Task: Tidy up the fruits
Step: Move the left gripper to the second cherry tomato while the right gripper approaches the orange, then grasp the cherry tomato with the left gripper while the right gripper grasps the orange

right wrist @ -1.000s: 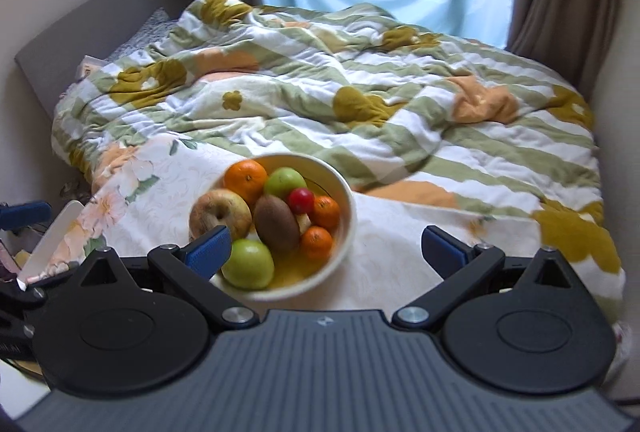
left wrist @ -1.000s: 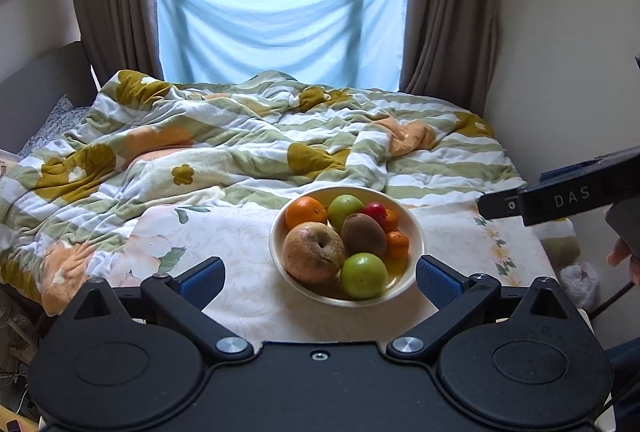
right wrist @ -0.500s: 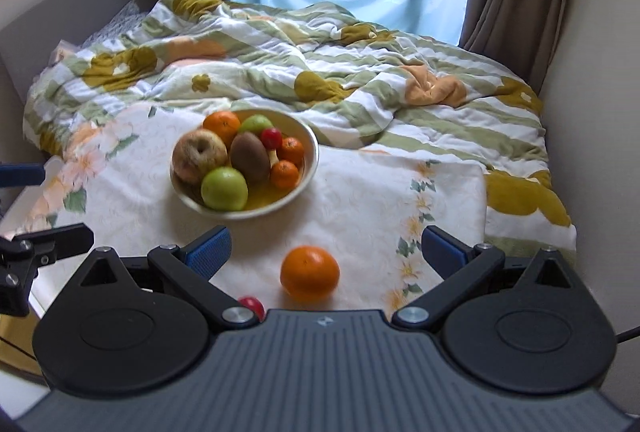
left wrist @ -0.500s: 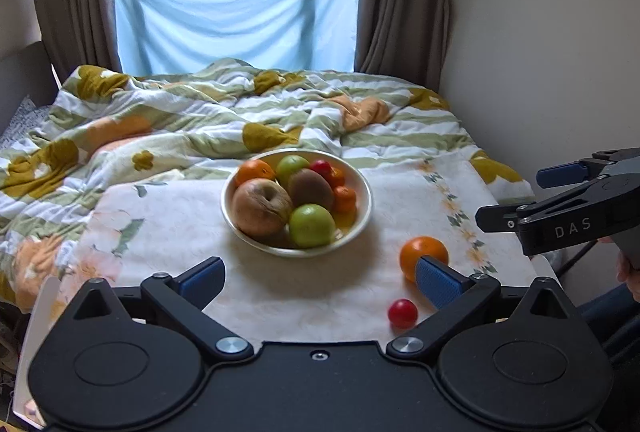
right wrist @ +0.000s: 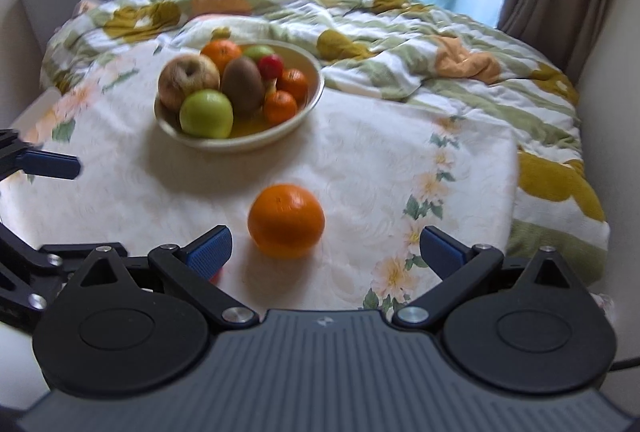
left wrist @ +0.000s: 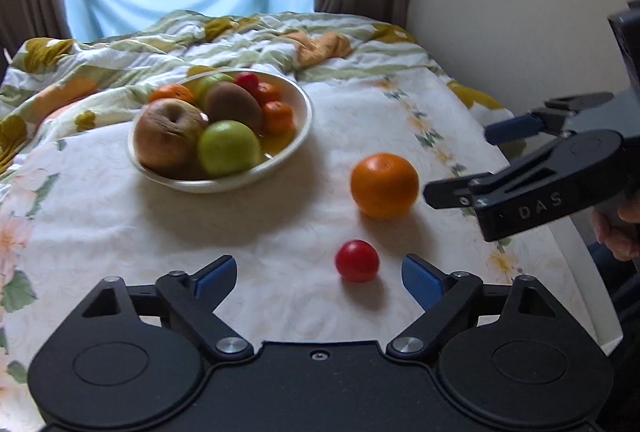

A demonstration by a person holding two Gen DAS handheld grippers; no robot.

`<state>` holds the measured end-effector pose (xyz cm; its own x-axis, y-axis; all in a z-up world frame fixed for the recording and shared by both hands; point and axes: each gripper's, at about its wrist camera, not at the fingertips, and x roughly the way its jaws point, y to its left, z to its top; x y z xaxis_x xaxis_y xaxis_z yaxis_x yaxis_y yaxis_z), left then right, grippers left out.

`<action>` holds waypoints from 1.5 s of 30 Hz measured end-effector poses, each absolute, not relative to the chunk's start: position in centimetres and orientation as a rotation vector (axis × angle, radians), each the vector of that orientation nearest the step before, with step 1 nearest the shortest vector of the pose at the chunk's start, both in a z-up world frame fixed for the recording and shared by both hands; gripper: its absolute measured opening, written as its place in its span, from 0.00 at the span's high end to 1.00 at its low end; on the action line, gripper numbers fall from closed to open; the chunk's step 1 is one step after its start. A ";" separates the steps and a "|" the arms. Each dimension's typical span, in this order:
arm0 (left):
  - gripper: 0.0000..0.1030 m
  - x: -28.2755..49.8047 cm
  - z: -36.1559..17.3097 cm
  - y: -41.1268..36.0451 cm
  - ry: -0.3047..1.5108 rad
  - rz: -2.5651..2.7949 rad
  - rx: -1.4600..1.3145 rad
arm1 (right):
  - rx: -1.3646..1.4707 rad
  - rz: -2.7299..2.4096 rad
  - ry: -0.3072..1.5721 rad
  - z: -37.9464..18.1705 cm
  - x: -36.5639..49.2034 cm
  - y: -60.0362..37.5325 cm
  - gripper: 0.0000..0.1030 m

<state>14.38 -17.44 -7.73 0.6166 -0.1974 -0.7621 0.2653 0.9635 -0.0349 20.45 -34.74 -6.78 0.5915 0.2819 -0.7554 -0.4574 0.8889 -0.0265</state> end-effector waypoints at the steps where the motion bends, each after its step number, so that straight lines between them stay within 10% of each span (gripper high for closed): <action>1: 0.12 14.6 -8.2 -17.9 0.870 -0.274 0.088 | -0.227 0.443 0.834 -7.3 20.7 -34.9 0.00; 15: 0.64 16.8 -11.6 -20.1 0.917 -0.317 0.104 | -0.199 0.521 0.861 -10.4 22.6 -35.3 0.00; 45: 0.65 15.9 -11.1 -17.6 0.928 -0.264 0.046 | -0.223 0.614 0.881 -11.9 24.2 -32.0 0.27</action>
